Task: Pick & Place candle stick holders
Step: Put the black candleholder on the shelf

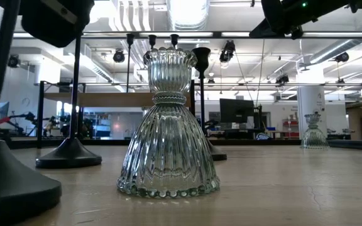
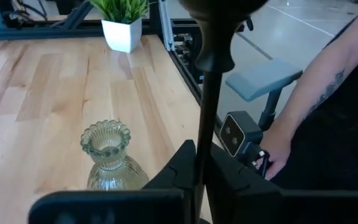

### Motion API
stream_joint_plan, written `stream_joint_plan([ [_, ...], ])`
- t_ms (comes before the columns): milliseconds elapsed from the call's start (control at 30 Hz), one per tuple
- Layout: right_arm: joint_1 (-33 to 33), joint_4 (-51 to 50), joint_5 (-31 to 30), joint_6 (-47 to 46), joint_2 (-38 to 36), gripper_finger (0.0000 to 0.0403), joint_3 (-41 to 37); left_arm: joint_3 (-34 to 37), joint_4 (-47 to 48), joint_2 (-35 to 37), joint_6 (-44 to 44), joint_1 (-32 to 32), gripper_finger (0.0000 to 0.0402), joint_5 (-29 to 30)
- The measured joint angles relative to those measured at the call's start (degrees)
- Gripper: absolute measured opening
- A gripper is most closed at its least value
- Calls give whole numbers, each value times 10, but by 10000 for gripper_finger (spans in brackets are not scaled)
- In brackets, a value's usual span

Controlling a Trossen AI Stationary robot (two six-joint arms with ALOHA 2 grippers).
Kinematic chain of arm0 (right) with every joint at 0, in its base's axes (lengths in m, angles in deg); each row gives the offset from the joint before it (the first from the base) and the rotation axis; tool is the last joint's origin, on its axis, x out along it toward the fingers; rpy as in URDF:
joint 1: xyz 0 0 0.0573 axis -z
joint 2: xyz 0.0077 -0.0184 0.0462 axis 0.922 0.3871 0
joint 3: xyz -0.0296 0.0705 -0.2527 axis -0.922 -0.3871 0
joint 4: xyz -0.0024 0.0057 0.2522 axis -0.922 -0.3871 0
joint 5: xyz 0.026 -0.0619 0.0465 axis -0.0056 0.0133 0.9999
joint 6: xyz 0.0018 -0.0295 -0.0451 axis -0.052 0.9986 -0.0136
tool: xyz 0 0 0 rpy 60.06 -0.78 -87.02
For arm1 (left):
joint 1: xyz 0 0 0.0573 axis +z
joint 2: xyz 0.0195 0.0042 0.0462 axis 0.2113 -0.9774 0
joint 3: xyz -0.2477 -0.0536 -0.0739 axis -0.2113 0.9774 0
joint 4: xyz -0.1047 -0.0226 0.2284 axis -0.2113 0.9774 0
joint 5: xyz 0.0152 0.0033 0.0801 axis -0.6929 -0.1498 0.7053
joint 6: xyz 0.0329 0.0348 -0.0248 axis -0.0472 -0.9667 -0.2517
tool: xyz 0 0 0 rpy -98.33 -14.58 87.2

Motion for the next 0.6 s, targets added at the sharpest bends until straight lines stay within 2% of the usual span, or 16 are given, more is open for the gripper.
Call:
stream_joint_plan([
  [200, 0, 0, 0, 0, 0, 54, 0, -2, 57, 51, 87, -45, 17, -4],
  [267, 0, 0, 0, 0, 0, 54, 0, -11, 99, 87, 103, -72, 17, 31],
  [367, 0, 0, 0, 0, 0, 54, 0, -36, 207, 150, 103, -123, 17, 152],
  [533, 0, 0, 0, 0, 0, 54, 0, -98, 444, 246, 142, -187, 17, 452],
  [600, 0, 0, 0, 0, 0, 54, 0, -119, 525, 274, 165, -192, 17, 520],
])
